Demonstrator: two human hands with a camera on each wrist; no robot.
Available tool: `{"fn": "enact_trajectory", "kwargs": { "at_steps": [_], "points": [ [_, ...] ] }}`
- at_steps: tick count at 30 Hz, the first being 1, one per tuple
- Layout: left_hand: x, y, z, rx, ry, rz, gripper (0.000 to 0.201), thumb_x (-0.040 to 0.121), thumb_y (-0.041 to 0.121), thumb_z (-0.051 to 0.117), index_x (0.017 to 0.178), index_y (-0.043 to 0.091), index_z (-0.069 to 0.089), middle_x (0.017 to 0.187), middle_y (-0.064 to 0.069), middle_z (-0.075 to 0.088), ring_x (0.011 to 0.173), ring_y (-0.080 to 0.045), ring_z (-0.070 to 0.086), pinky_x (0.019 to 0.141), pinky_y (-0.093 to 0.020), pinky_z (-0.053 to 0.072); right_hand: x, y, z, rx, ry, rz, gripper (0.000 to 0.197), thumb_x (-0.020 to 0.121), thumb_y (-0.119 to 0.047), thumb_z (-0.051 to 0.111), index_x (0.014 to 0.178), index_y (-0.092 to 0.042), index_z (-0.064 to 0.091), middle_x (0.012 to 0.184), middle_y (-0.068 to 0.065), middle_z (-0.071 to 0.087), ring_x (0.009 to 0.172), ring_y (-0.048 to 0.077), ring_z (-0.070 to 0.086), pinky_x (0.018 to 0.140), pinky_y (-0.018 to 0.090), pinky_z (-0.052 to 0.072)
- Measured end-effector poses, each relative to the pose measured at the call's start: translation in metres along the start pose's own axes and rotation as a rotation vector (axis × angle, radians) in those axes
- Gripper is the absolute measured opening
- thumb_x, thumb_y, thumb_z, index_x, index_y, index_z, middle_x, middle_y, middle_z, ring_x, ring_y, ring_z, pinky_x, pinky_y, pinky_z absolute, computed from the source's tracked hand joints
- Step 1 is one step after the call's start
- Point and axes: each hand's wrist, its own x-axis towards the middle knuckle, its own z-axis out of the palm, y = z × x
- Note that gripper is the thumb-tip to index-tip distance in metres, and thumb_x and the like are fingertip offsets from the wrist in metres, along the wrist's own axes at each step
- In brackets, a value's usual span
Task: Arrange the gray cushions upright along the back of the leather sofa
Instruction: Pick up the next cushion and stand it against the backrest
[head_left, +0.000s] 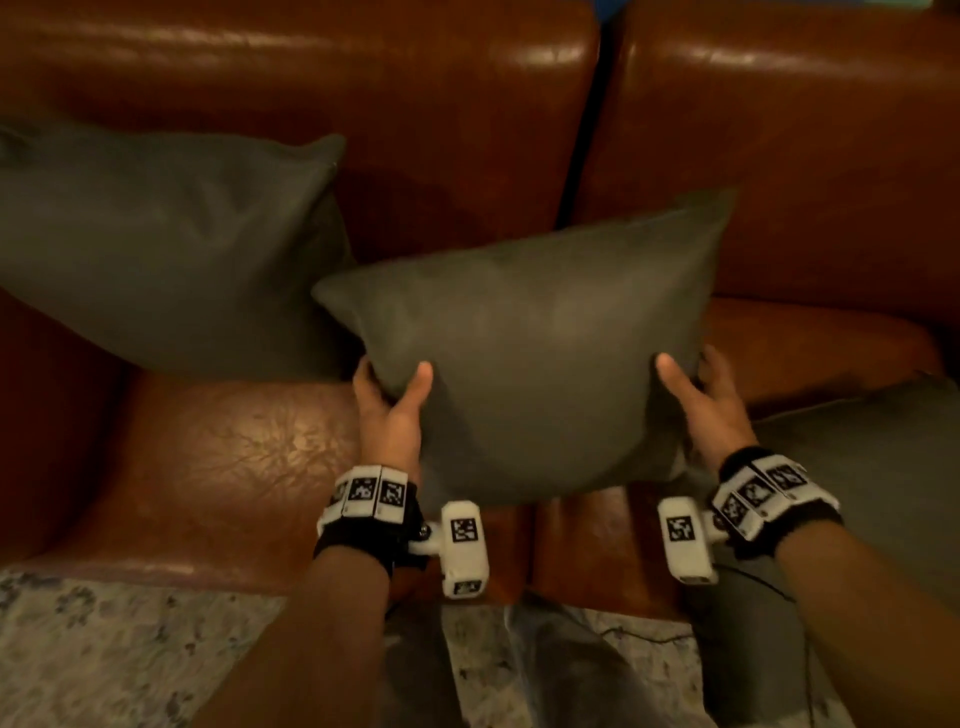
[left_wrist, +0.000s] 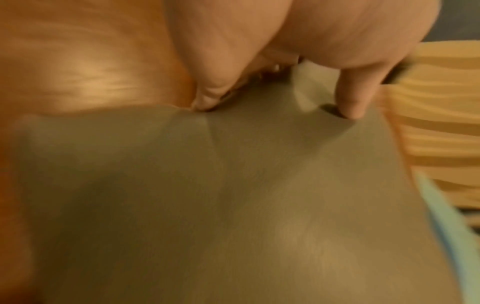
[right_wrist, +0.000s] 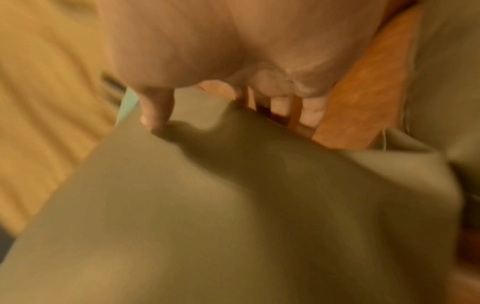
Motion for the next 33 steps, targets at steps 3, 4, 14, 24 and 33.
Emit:
{"fn": "enact_trajectory", "kwargs": {
  "at_steps": [3,4,14,24,33],
  "points": [
    [0.017,0.046,0.027,0.094,-0.124,0.195,0.081,0.078,0.023,0.072,0.148,0.027,0.032,0.147,-0.001,0.051,0.132,-0.023,0.053,0.111,-0.046,0.044,0.009,-0.017,-0.008,0.161,0.02,-0.046,0.101,0.05,-0.073,0.078,0.139,-0.048,0.036,0.144,-0.009,0.051,0.129,0.021,0.053,0.108,0.052,0.043],
    [0.022,0.06,0.033,0.147,-0.158,0.247,0.083,0.078,0.023,0.073,0.149,0.024,0.031,0.148,-0.003,0.05,0.134,-0.024,0.052,0.112,-0.048,0.043,0.013,-0.021,-0.007,0.197,0.018,-0.06,0.097,0.055,-0.069,0.079,0.139,-0.049,0.036,0.144,-0.008,0.052,0.128,0.021,0.054,0.107,0.053,0.044],
    [0.067,0.104,0.055,0.385,-0.239,0.078,0.067,0.093,0.035,0.06,0.152,0.036,0.028,0.148,0.006,0.046,0.125,-0.02,0.049,0.097,-0.039,0.041,0.044,-0.05,0.024,0.249,0.073,0.049,0.118,0.038,-0.072,0.082,0.14,-0.033,0.038,0.138,-0.004,0.056,0.123,0.024,0.058,0.103,0.053,0.047],
    [0.076,0.115,0.066,0.321,-0.216,-0.032,0.062,0.096,0.046,0.051,0.152,0.033,0.029,0.151,0.003,0.044,0.128,-0.021,0.047,0.094,-0.041,0.042,0.053,-0.069,0.04,0.132,0.062,0.096,0.096,0.064,-0.067,0.072,0.145,-0.033,0.032,0.148,0.0,0.047,0.131,0.029,0.049,0.102,0.051,0.046],
    [0.048,0.035,0.014,0.726,-0.046,0.128,0.011,0.09,0.017,0.063,0.081,0.023,0.061,0.093,-0.017,0.065,0.09,-0.035,0.065,0.089,-0.054,0.056,-0.019,0.024,-0.012,0.23,0.222,0.174,0.036,0.075,-0.032,0.076,0.108,-0.033,0.06,0.119,0.009,0.064,0.096,0.023,0.064,0.086,0.045,0.056]
  ]
}}
